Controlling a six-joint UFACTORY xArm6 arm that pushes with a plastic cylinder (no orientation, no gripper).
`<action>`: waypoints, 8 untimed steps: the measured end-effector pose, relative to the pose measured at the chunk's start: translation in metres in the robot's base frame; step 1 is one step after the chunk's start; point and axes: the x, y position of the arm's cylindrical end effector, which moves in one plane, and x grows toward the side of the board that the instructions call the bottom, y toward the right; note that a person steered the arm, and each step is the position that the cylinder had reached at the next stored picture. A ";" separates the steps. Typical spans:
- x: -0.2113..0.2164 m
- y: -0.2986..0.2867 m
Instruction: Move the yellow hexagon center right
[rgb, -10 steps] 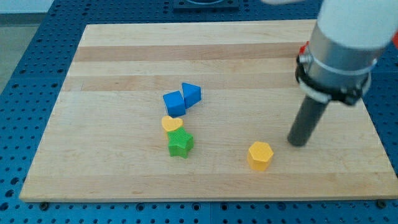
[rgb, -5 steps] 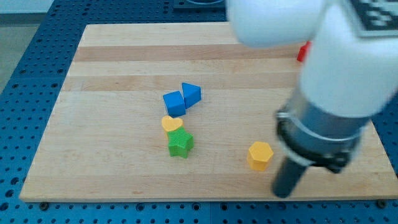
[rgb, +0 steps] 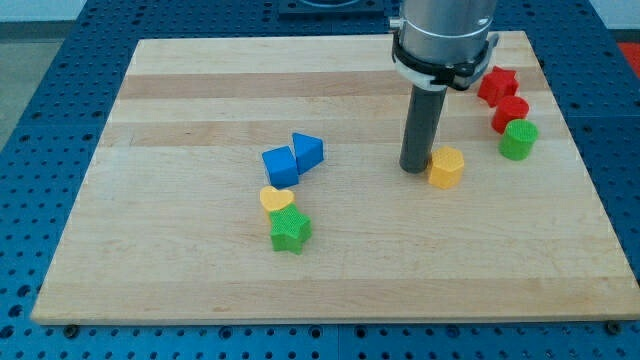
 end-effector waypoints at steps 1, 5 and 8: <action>0.000 0.009; 0.015 0.081; 0.015 0.086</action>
